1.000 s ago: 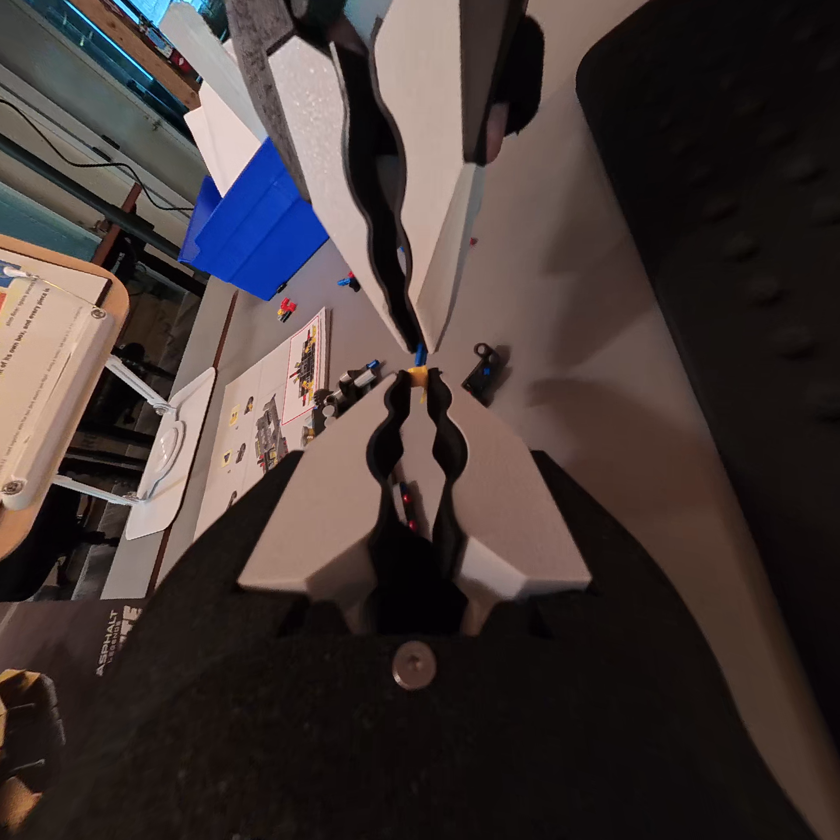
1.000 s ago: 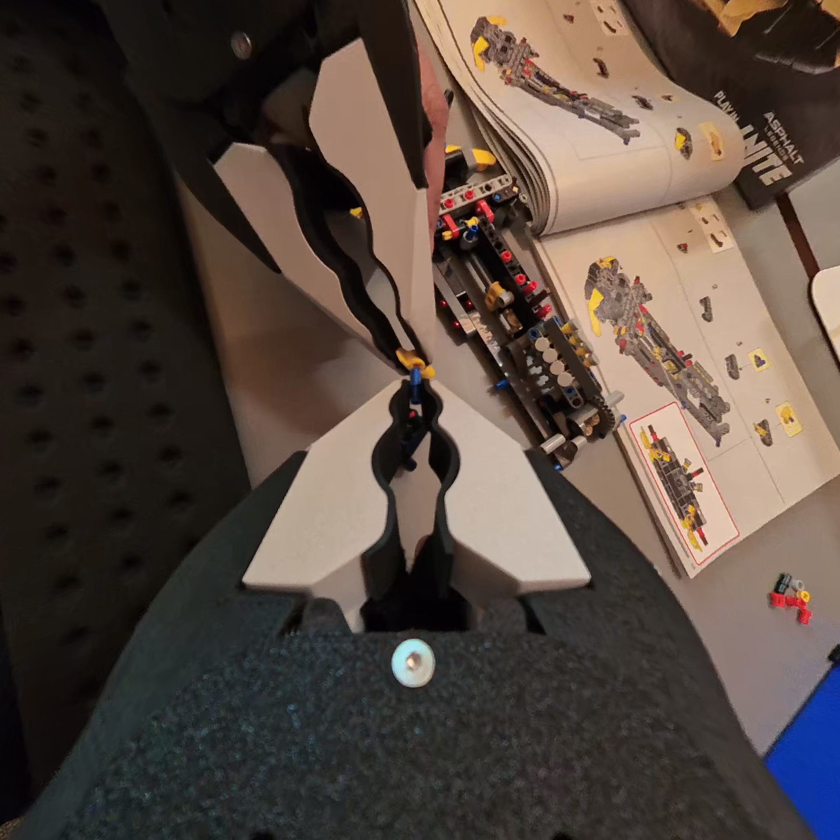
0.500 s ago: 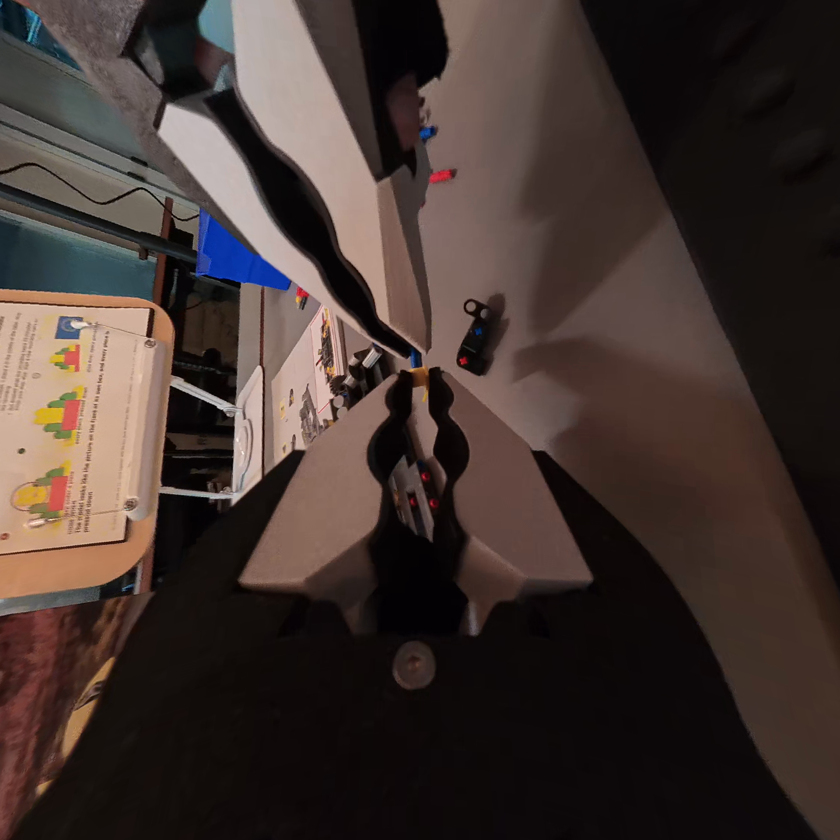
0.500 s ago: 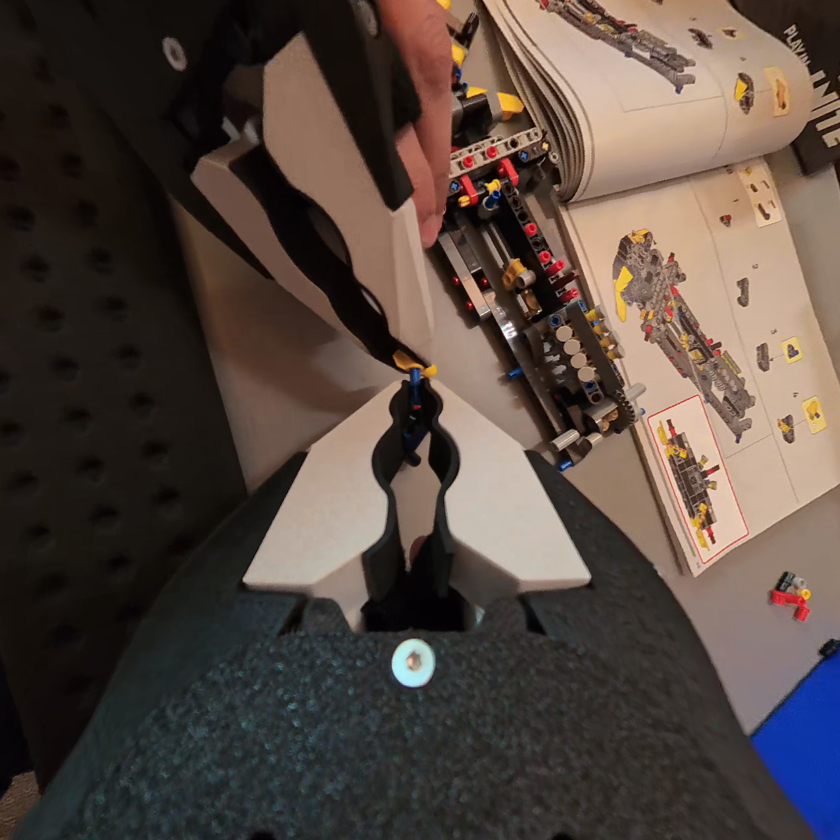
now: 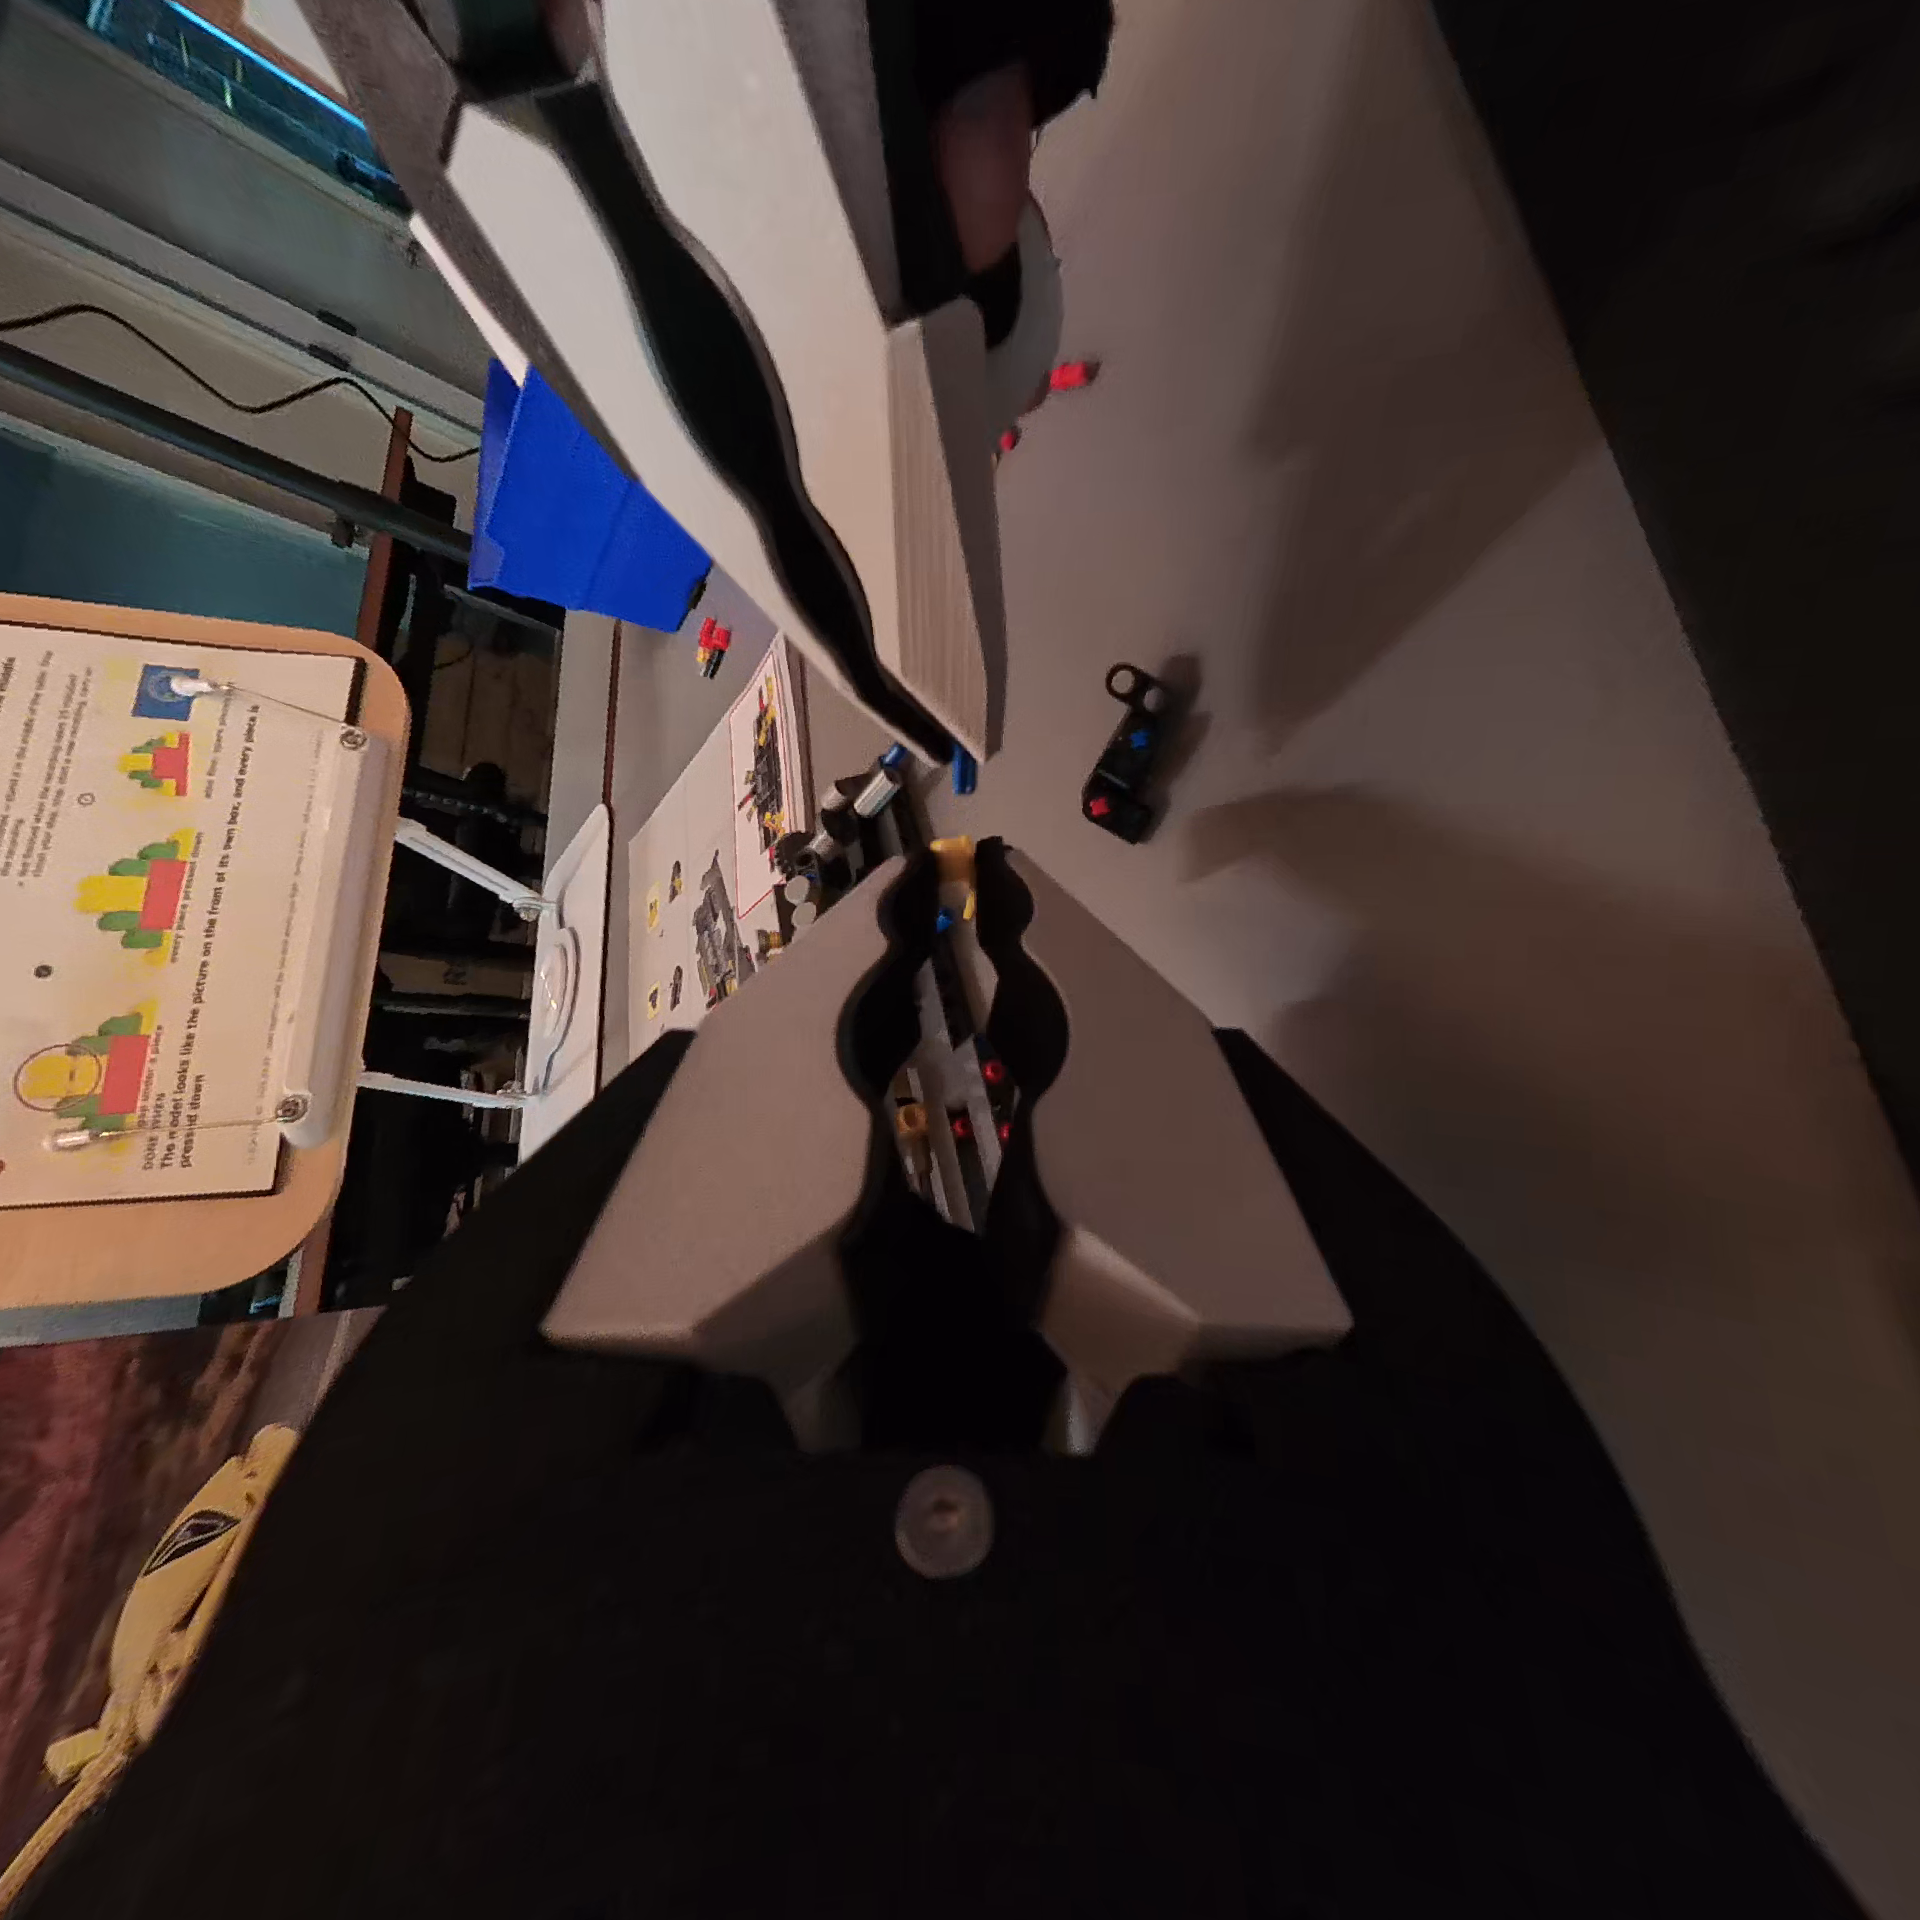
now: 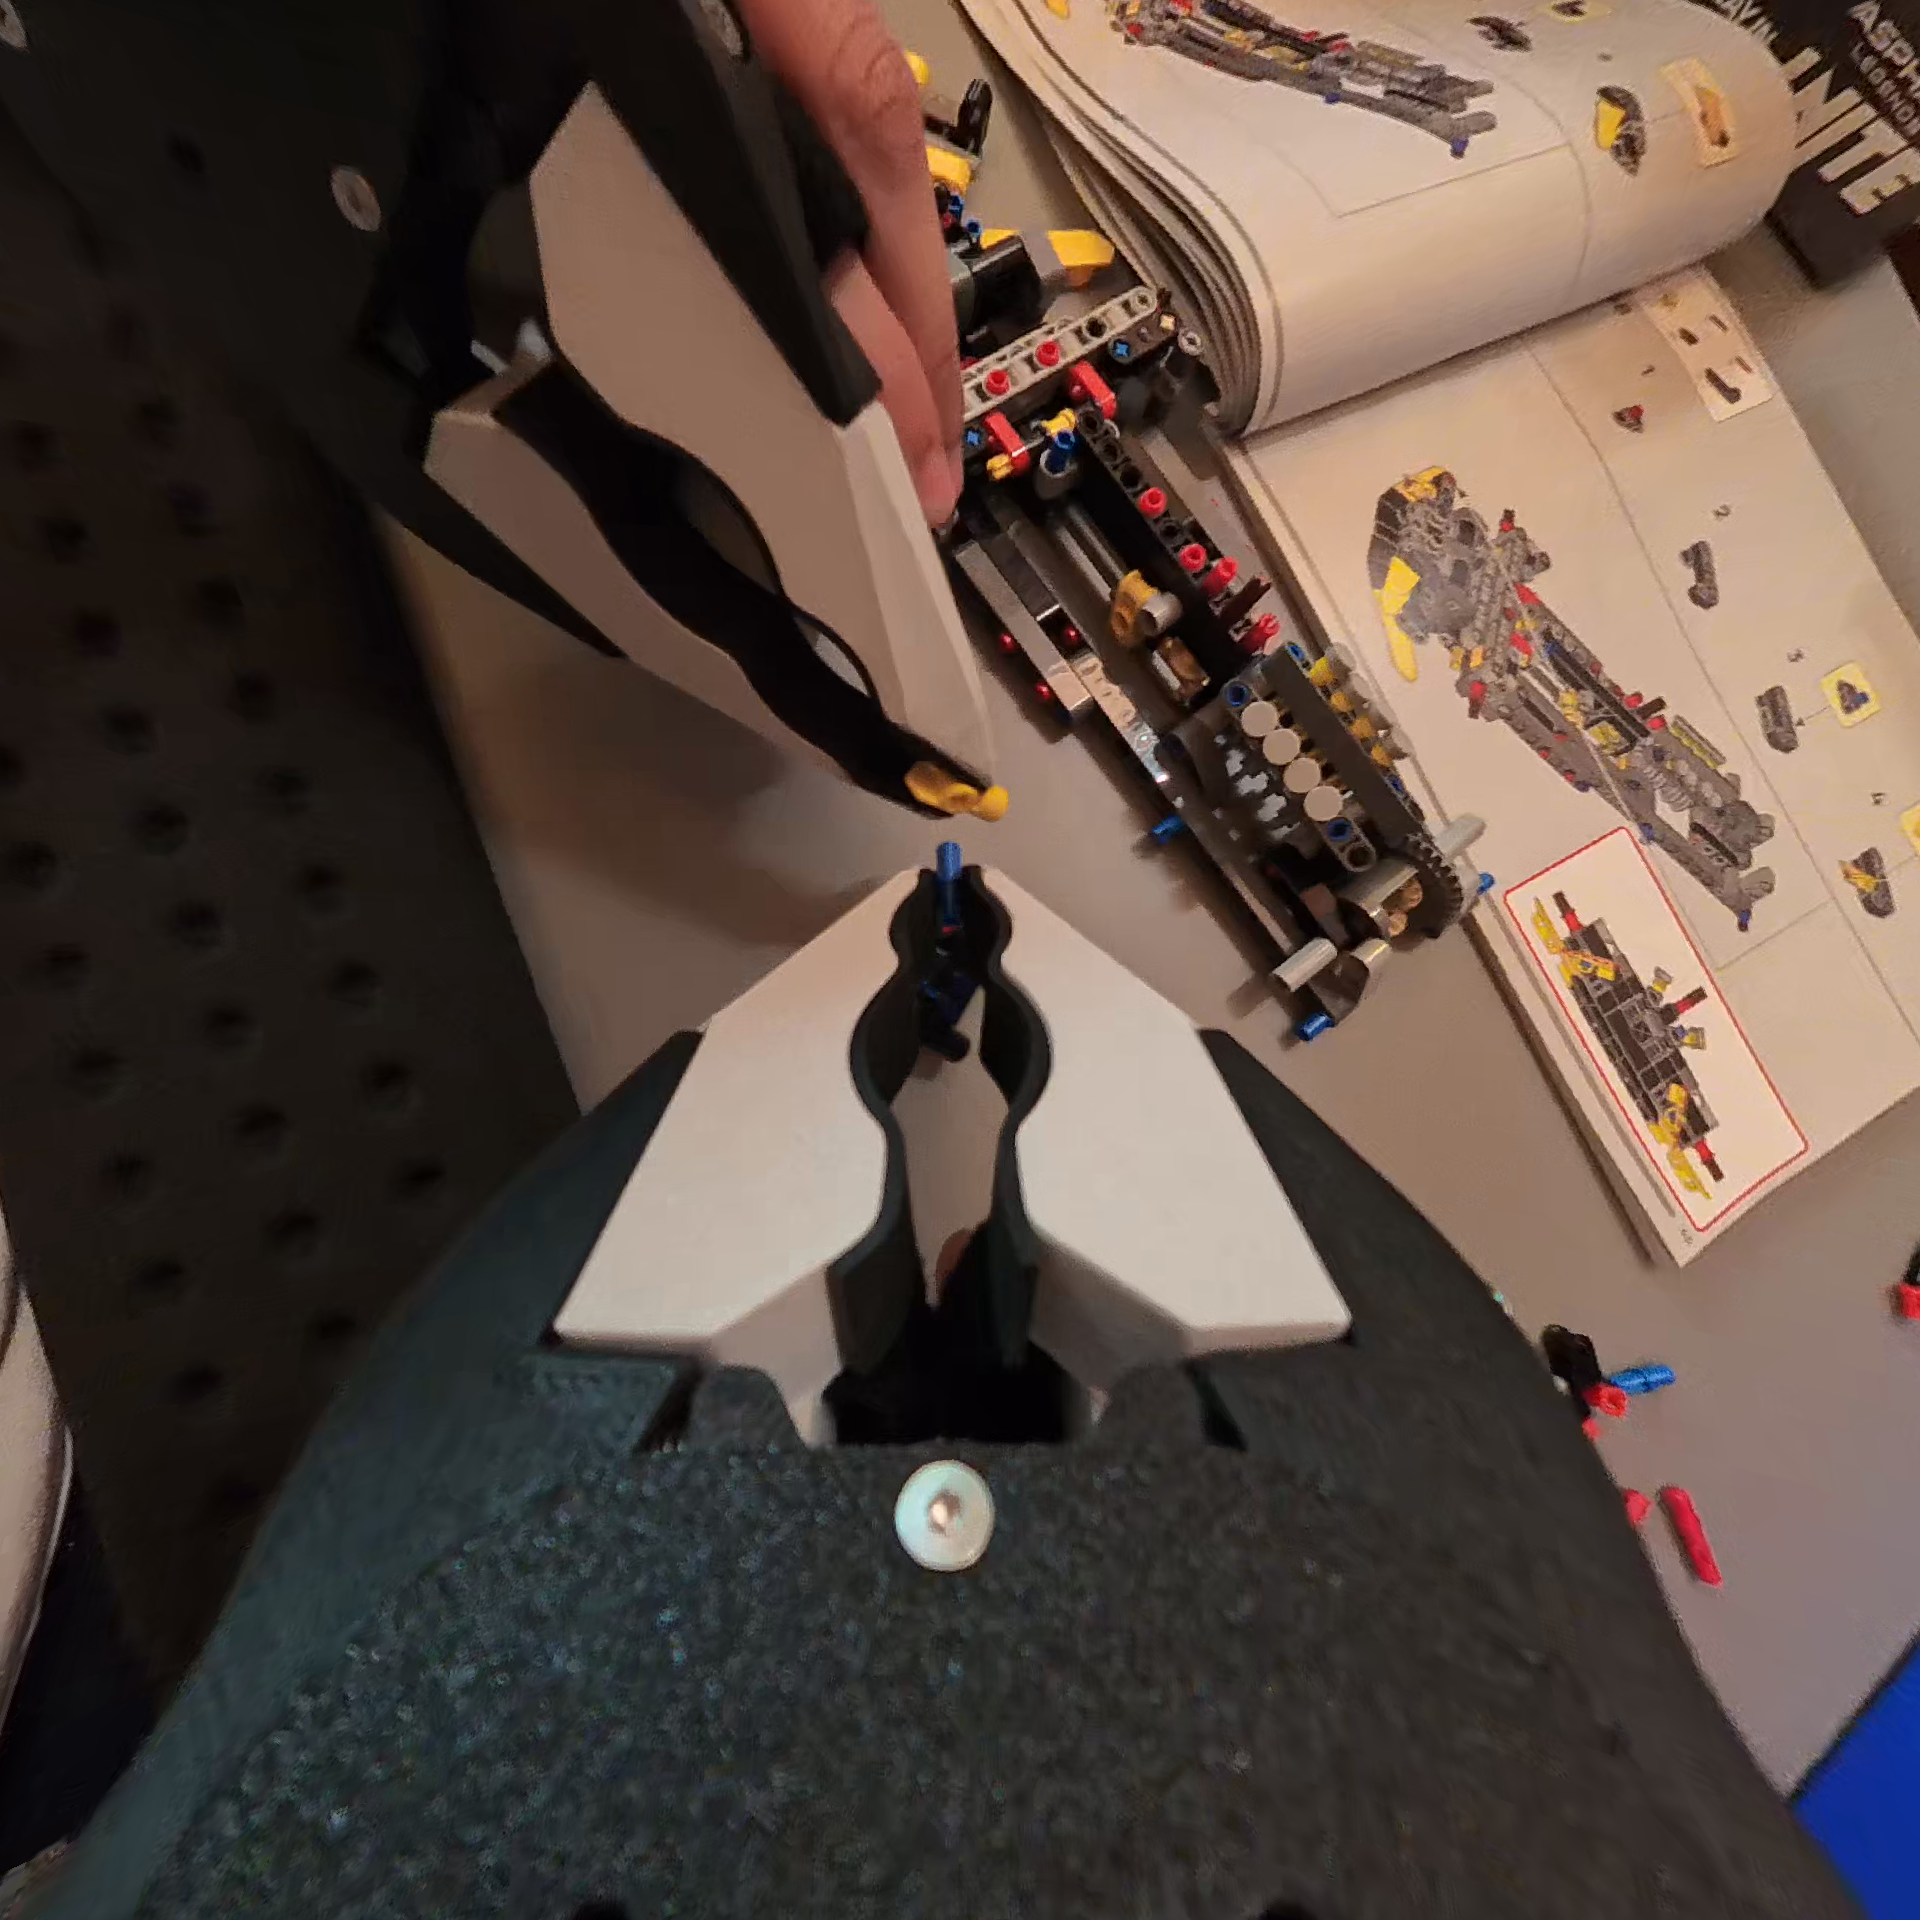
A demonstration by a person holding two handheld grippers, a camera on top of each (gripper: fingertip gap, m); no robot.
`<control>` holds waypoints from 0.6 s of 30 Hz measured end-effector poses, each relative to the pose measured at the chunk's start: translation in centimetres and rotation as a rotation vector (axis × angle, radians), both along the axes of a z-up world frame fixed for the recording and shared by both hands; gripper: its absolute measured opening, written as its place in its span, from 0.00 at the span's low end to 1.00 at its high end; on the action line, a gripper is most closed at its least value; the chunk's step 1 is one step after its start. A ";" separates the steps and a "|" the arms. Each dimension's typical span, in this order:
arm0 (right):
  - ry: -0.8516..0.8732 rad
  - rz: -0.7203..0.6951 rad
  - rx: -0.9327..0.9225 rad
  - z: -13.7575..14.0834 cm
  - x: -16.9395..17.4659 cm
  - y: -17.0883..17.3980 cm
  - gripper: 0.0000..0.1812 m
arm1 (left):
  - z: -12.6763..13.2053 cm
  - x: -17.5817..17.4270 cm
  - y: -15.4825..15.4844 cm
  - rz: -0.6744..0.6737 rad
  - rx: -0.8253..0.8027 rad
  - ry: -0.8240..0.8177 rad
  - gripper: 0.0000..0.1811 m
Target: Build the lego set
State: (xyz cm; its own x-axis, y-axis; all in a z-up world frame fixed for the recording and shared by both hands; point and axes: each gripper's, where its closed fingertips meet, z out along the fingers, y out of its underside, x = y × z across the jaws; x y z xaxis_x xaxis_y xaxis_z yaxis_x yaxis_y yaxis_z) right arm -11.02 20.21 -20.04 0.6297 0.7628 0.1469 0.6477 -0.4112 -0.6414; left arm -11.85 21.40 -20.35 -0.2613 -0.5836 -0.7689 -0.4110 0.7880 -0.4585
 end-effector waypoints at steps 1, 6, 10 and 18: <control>-0.005 0.005 0.003 0.0 0.0 0.0 0.02 | 0.0 0.0 -0.1 -0.009 -0.003 -0.004 0.03; -0.028 0.027 -0.007 -0.3 -0.4 0.0 0.02 | -0.3 0.2 -0.6 -0.023 0.052 0.003 0.03; -0.023 0.039 -0.022 -0.4 -0.6 -0.1 0.02 | -0.3 0.2 -0.3 -0.015 0.103 0.010 0.03; -0.037 0.028 -0.024 -0.7 -0.5 0.2 0.02 | -0.5 0.3 -0.3 -0.022 0.165 0.023 0.03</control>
State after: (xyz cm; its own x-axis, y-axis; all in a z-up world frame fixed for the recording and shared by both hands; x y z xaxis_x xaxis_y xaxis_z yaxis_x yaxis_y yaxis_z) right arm -11.50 20.41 -20.71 0.6026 0.7836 0.1513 0.6822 -0.4074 -0.6071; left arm -11.57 21.11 -20.87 -0.2911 -0.4440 -0.8474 -0.4020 0.8606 -0.3128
